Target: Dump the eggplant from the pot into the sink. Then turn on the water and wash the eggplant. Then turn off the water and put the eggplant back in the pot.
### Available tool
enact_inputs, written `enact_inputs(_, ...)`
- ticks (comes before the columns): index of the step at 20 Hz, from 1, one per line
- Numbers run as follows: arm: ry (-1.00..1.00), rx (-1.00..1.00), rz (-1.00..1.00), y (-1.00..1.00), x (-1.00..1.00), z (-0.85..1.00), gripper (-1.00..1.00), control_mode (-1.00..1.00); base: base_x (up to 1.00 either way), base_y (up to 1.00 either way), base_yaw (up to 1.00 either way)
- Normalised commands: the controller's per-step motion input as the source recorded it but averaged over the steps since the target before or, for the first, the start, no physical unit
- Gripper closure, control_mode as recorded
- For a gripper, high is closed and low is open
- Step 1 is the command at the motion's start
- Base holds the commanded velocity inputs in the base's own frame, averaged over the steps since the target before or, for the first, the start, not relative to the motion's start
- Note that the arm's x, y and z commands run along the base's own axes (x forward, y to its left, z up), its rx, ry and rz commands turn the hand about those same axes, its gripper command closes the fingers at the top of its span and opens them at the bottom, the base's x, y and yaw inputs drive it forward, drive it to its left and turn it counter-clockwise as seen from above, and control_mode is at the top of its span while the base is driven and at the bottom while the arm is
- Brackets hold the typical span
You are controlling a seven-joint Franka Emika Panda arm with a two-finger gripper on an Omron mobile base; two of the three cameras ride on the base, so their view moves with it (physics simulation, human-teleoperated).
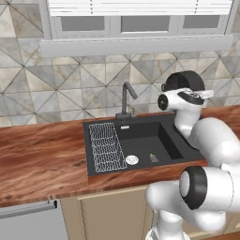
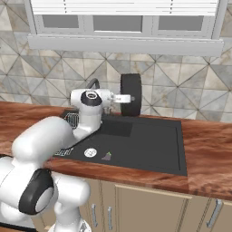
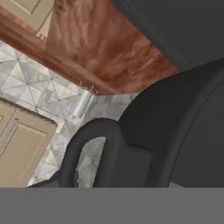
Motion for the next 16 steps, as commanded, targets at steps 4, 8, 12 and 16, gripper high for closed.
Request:
enact_inputs(4, 0.19, 0.63, -0.16, -0.27, -0.68, 0.15, 1.0, -1.0, 0.0, 0.0, 0.0)
enact_inputs(8, 0.14, 0.58, -0.2, -0.4, -0.38, 0.01, 1.0, -1.0, 0.0, 0.0, 0.0)
enact_inputs(12, 0.15, 0.49, -0.3, -0.77, 0.0, 0.0, 1.0, -1.0, 0.0, 0.0, 0.0)
enact_inputs(16, 0.16, 0.43, -0.41, -0.79, -0.11, -0.02, 1.0, -1.0, 0.0, 0.0, 0.0)
